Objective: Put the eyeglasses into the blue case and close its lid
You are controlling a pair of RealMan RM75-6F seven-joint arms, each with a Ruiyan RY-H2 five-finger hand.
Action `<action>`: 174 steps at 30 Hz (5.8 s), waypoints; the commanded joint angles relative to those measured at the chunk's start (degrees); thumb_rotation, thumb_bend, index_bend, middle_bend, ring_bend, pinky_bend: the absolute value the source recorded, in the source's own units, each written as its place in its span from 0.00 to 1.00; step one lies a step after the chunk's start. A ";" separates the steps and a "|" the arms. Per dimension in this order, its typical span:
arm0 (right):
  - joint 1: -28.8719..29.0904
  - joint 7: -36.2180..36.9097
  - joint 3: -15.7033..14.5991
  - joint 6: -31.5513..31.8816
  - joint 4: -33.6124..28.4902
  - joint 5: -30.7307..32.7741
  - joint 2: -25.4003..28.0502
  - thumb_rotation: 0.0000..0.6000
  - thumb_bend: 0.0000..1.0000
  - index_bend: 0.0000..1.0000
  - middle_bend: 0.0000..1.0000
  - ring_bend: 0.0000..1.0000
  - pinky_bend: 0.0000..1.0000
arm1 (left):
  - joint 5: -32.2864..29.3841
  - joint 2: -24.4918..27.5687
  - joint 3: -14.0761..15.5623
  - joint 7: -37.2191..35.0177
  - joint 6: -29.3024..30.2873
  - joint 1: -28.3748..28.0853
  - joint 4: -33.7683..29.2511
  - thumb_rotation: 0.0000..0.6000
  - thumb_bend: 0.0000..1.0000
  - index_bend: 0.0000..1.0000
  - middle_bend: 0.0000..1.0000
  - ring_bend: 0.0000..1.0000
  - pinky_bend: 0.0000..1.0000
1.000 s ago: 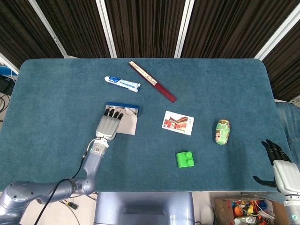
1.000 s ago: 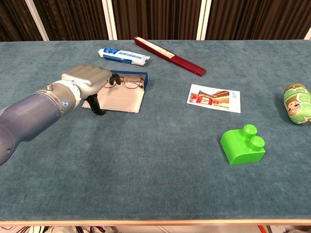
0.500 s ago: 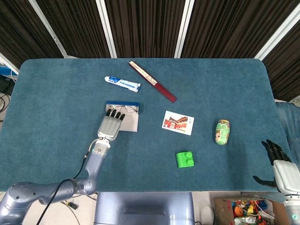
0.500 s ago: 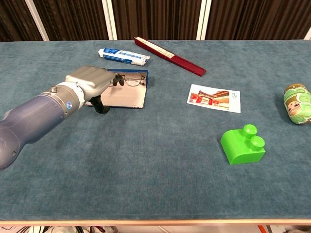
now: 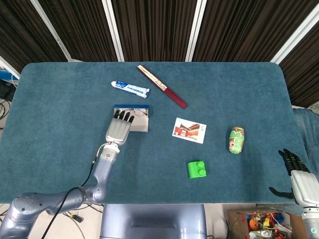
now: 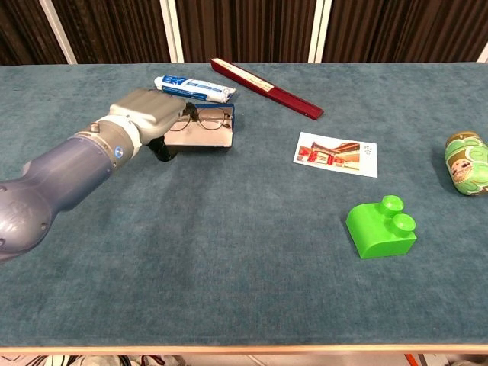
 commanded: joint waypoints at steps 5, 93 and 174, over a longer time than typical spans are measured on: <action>0.00 0.01 0.03 -0.16 -0.32 0.26 0.15 1.00 0.15 0.00 0.00 0.03 0.18 | -1.23 -1.98 -2.97 0.39 -0.97 -2.02 4.07 1.00 0.43 0.26 0.14 0.09 0.10; 0.27 -0.73 0.06 -1.60 -1.76 1.98 0.88 1.00 0.15 0.00 0.00 0.03 0.18 | -4.64 7.00 -3.37 4.59 2.40 4.52 -11.64 1.00 0.40 0.60 0.18 0.07 0.07; 0.54 -1.57 0.09 -3.13 -2.71 3.93 1.42 1.00 0.16 0.00 0.00 0.03 0.18 | -8.08 -3.82 -10.30 5.04 -2.02 -6.69 14.40 1.00 0.35 0.01 0.10 0.04 0.04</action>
